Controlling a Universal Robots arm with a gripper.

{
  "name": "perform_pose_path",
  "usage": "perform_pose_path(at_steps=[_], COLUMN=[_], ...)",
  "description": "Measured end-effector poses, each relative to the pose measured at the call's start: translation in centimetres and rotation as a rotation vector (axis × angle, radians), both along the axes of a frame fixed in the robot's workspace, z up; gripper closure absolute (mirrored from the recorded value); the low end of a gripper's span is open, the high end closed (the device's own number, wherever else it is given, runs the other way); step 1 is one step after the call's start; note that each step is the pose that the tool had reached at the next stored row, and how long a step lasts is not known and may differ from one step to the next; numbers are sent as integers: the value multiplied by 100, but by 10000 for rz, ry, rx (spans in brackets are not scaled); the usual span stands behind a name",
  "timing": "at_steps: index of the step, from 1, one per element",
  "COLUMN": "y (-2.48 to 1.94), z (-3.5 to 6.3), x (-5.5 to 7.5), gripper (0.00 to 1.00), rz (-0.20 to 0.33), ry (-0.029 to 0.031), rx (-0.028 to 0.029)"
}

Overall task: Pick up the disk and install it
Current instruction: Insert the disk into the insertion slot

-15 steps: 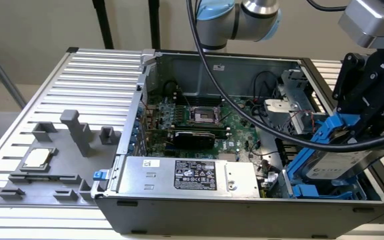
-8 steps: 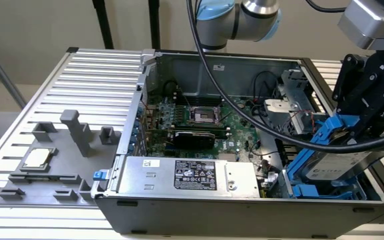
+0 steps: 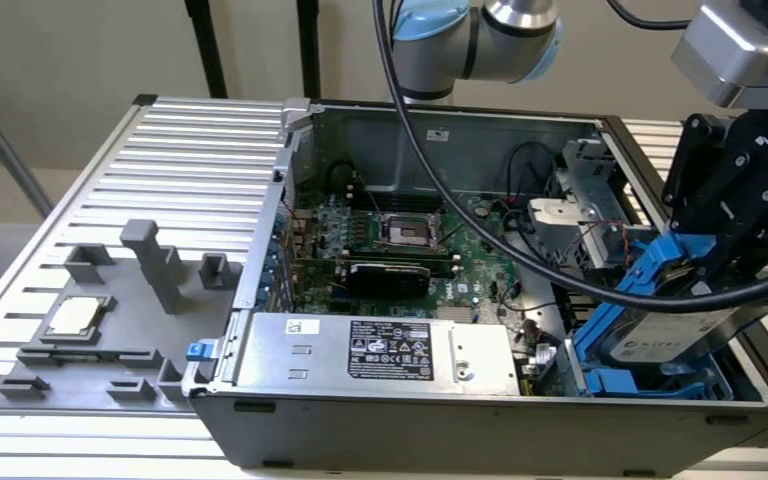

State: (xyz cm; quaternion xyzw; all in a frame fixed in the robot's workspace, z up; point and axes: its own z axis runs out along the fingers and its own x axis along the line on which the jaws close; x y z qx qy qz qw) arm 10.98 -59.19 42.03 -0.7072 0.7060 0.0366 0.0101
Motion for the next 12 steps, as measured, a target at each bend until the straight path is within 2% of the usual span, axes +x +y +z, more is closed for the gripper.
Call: perform_pose_path(at_steps=[10, 11, 12], y=[-1, -1, -1], z=[-25, -28, -31], x=[0, 0, 0], gripper=[67, 66, 59], rz=[0, 0, 0], ry=[2, 2, 2], rx=[-2, -1, 2])
